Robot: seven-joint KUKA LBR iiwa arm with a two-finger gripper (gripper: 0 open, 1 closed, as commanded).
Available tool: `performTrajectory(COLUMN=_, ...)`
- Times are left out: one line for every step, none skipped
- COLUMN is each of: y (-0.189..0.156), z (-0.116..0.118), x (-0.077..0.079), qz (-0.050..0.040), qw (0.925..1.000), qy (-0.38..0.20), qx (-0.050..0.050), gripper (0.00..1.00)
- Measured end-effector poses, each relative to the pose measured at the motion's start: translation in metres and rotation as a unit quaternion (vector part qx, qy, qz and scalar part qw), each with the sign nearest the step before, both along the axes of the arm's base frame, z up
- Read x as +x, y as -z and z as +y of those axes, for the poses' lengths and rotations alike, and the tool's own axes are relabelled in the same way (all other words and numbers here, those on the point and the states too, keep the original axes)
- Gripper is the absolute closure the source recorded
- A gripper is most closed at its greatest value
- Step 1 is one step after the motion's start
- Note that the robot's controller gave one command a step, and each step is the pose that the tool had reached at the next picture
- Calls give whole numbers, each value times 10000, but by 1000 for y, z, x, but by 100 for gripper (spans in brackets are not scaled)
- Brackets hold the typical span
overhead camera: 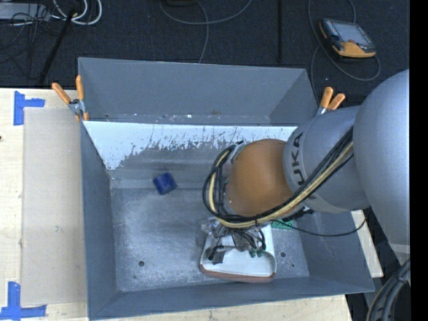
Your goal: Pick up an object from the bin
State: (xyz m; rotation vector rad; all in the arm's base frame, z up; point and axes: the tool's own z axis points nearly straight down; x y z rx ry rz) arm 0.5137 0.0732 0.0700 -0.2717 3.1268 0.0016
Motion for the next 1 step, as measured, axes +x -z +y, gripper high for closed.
performTrajectory(y=-154, z=8, x=-30, qz=-30, qw=9991, qy=-417, qx=-2, gripper=100)
